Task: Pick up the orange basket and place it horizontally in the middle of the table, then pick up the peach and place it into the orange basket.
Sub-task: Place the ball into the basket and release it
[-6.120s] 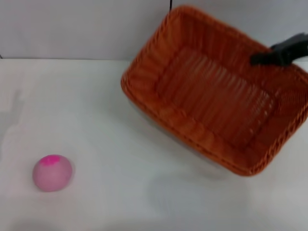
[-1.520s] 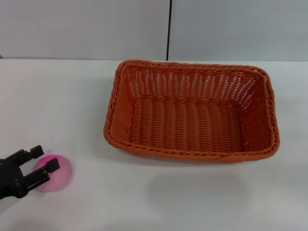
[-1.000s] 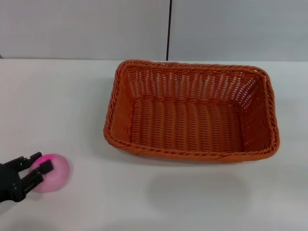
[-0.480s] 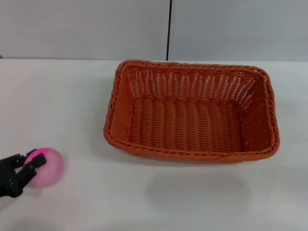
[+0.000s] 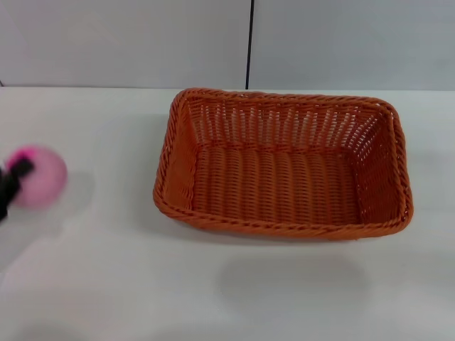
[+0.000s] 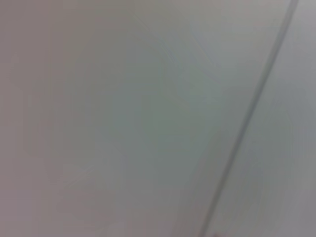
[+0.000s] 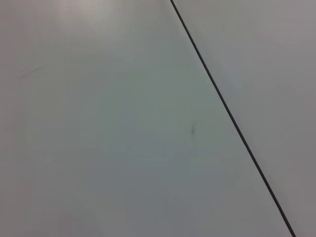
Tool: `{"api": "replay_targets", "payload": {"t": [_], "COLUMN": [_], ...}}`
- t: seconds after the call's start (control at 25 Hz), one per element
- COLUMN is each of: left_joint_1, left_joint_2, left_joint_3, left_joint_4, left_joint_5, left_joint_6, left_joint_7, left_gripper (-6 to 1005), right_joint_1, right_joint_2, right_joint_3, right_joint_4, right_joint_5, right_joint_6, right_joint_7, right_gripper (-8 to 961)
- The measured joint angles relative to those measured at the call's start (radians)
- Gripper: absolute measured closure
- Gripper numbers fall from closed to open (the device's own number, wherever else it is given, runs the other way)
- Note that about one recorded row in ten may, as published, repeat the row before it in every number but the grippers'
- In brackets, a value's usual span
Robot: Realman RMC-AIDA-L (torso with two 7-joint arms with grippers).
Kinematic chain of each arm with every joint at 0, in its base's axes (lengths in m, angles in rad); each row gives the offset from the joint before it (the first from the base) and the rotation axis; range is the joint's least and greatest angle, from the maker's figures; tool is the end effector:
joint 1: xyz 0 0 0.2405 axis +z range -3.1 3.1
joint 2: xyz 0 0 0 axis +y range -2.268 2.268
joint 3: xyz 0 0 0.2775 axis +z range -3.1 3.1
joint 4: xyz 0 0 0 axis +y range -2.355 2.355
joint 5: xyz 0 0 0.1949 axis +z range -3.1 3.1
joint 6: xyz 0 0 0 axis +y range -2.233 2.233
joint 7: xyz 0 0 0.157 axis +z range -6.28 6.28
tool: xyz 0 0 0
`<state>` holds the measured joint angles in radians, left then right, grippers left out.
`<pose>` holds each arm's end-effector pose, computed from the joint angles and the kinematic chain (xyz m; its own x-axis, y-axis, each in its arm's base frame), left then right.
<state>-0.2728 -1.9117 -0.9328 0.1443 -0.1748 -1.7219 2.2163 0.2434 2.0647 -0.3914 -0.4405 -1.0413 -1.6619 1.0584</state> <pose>-0.3766 0.2277 0.0331 0.4310 0.2392 0.8700 0.8121 -0.5232 -0.2585 0.3437 0.2722 0.1230 0.3020 0.3533 -0.8854 -0.8365 -0.3472 -0.4238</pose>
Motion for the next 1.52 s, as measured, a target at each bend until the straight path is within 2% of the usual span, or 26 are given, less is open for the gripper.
{"api": "replay_targets", "payload": {"t": [0.04, 0.12, 0.16, 0.2, 0.24, 0.28, 0.4, 0.44, 0.52, 0.56, 0.68, 0.76, 0.8, 0.84, 0.88, 1.04, 1.2, 1.52], "left_joint_1": [-0.014, -0.024, -0.057, -0.057, -0.095, -0.095, -0.164, -0.214, -0.234, -0.281, -0.301, -0.338, -0.338, -0.359, -0.368, -0.358, -0.356, -0.351], "left_joint_2": [-0.010, -0.015, -0.023, -0.023, -0.031, -0.031, -0.053, -0.074, -0.082, -0.102, -0.111, -0.133, -0.133, -0.143, -0.146, -0.145, -0.142, -0.141], "left_joint_3": [0.000, 0.000, -0.001, -0.001, -0.005, -0.005, -0.012, -0.002, 0.006, 0.039, 0.057, 0.090, 0.090, 0.114, 0.137, 0.159, 0.158, 0.155], "left_joint_4": [-0.030, -0.050, -0.081, -0.081, -0.097, -0.097, -0.114, -0.120, -0.121, -0.121, -0.121, -0.121, -0.121, -0.125, -0.146, -0.202, -0.204, -0.202], "left_joint_5": [-0.074, -0.109, -0.140, -0.140, -0.154, -0.154, -0.162, -0.154, -0.149, -0.139, -0.136, -0.123, -0.123, -0.108, -0.095, -0.089, -0.074, -0.070], "left_joint_6": [-0.004, -0.006, -0.007, -0.007, -0.007, -0.007, -0.004, 0.005, 0.012, 0.040, 0.055, 0.106, 0.106, 0.151, 0.200, 0.254, 0.255, 0.252], "left_joint_7": [-0.013, -0.018, -0.026, -0.026, -0.040, -0.040, -0.057, -0.060, -0.061, -0.063, -0.063, -0.060, -0.060, -0.060, -0.061, -0.062, -0.062, -0.063], "left_gripper": [880, 887, 891, 895, 899, 907, 932, 940, 943, 945, 950, 951, 949, 948, 946, 941, 740, 589], "right_joint_1": [-0.002, -0.003, -0.006, -0.006, -0.007, -0.007, -0.011, -0.015, -0.017, -0.022, -0.027, -0.031, -0.031, -0.032, -0.032, -0.032, -0.032, -0.032], "right_joint_2": [0.001, 0.002, 0.003, 0.003, 0.003, 0.003, 0.003, 0.004, 0.004, 0.004, 0.004, 0.003, 0.003, 0.003, 0.003, -0.001, -0.002, 0.001], "right_joint_3": [0.000, 0.001, 0.001, 0.001, 0.001, 0.001, 0.011, 0.022, 0.026, 0.027, 0.028, 0.028, 0.028, 0.028, 0.028, 0.036, 0.038, 0.039], "right_joint_4": [0.000, 0.000, 0.001, 0.001, 0.006, 0.006, 0.021, 0.026, 0.027, 0.028, 0.028, 0.028, 0.028, 0.031, 0.031, 0.047, 0.048, 0.048], "right_joint_5": [0.000, 0.000, 0.000, 0.000, 0.000, 0.000, 0.000, 0.000, 0.000, 0.000, 0.000, 0.000, 0.000, 0.000, 0.000, 0.000, 0.000, 0.000], "right_joint_6": [0.000, -0.001, -0.002, -0.002, -0.006, -0.006, -0.013, -0.014, -0.014, -0.015, -0.015, -0.015, -0.015, -0.015, -0.015, -0.015, -0.014, -0.014], "right_joint_7": [0.000, 0.000, 0.000, 0.000, 0.000, 0.000, 0.000, -0.001, -0.002, -0.002, -0.002, -0.002, -0.002, -0.003, -0.003, -0.003, -0.003, -0.003], "right_gripper": [417, 417, 417, 417, 417, 417, 417, 417, 417, 417, 418, 418, 418, 418, 418, 418, 418, 417]}}
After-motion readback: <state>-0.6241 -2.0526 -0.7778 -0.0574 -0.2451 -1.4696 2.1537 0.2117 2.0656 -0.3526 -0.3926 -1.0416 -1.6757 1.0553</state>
